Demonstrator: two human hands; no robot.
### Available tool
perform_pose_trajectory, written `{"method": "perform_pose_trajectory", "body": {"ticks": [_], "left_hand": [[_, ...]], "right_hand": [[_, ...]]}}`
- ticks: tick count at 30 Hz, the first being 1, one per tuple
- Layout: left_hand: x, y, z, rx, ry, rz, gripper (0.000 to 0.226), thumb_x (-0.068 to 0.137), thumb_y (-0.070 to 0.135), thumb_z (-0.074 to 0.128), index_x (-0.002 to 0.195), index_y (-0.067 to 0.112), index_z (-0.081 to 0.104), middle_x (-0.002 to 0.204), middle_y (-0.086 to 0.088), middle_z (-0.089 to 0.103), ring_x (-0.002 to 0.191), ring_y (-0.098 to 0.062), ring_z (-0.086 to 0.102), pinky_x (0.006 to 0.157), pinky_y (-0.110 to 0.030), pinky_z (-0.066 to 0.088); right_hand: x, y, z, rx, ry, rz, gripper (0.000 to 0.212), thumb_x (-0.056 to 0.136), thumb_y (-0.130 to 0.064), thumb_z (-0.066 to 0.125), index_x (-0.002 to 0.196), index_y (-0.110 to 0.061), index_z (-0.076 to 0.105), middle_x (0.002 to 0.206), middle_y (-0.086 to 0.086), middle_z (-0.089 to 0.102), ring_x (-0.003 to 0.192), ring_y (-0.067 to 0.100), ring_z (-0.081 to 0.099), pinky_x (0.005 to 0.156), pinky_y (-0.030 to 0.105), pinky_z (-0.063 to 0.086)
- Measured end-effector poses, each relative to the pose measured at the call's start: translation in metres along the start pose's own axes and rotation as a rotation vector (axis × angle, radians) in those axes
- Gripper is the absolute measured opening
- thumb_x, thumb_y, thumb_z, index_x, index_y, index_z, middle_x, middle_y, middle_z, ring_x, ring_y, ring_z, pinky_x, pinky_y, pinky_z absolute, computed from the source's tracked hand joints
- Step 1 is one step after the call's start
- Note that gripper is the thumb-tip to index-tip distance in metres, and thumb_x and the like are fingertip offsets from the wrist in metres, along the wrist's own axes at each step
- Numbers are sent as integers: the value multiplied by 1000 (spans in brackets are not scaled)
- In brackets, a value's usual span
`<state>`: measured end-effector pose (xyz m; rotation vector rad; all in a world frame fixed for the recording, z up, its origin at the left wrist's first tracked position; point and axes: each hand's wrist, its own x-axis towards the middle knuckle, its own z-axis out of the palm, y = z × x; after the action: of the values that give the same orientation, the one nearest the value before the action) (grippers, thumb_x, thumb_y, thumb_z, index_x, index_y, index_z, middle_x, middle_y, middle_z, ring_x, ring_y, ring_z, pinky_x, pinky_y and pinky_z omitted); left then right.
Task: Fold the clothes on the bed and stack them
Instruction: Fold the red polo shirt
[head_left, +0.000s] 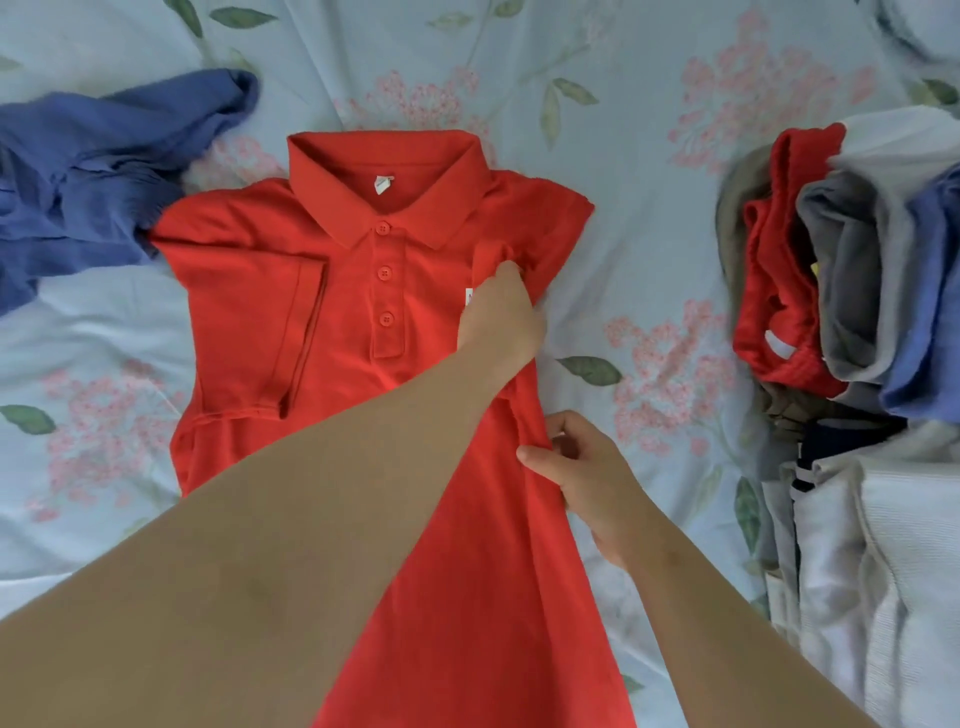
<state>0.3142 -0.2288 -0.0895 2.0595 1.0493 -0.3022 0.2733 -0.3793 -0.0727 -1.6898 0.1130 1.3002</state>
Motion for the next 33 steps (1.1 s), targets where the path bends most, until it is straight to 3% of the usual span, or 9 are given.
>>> {"method": "perform_pose_trajectory", "body": {"ticks": [4,9,13,16,19,24,27,29,33], "left_hand": [[-10,-37,-55,-652,9,-116,39,75,-8,45,100,21,53,76,0,56,67,-20,54,51,-19,43],[-20,-113,-121,-981,74,-173,48,74,-16,36,94,23,58,76,4,67,71,-14,60,73,-28,51],[-10,-175,-165,-924,143,-214,44,69,-7,43,97,24,58,82,2,65,74,-16,59,74,-29,49],[-4,-214,-182,-857,50,-249,60,57,2,44,112,22,54,97,-1,64,83,-22,59,77,-34,48],[-5,-226,-178,-831,-17,-187,67,72,4,53,136,15,38,121,-5,60,97,-19,63,80,-32,55],[-32,-216,-151,-595,181,-229,82,76,23,77,140,13,26,133,-5,51,118,-22,53,102,-33,42],[-68,-218,-131,-453,109,-262,99,74,17,76,149,17,10,136,-7,46,118,-27,51,100,-33,42],[-87,-225,-125,-434,23,-316,94,80,5,65,151,23,6,125,-6,47,100,-28,55,88,-39,52],[-106,-251,-131,-539,84,-285,65,82,-4,51,139,22,34,108,-1,54,87,-24,57,76,-38,54]], "right_hand": [[-7,-10,43,-110,-154,-98,24,86,-13,64,95,-35,60,75,-6,52,72,7,53,65,19,41],[-9,-15,120,-237,-290,-162,46,86,-17,64,122,-42,53,89,-6,53,79,4,53,71,13,40],[-4,-13,176,-327,-333,-149,47,86,-20,63,126,-41,49,86,-11,52,77,-1,51,72,4,36],[-4,3,196,-490,-319,-110,39,84,-18,61,118,-33,53,81,-12,53,74,3,53,73,17,43],[-12,23,195,-739,-281,-47,24,80,-19,61,102,-28,55,84,-9,55,82,12,57,80,32,50],[-33,39,182,-1336,129,-113,17,91,-31,47,102,-20,51,108,3,56,106,25,53,83,34,40],[-46,38,178,-1282,80,40,17,95,-34,41,91,-18,42,109,11,59,105,32,55,82,35,40],[-55,39,184,-1247,-7,83,20,95,-34,42,87,-16,42,107,14,60,105,33,56,83,35,41],[-77,47,226,-854,-209,126,28,92,-35,49,72,-16,44,83,6,56,84,22,55,76,31,42]]}}
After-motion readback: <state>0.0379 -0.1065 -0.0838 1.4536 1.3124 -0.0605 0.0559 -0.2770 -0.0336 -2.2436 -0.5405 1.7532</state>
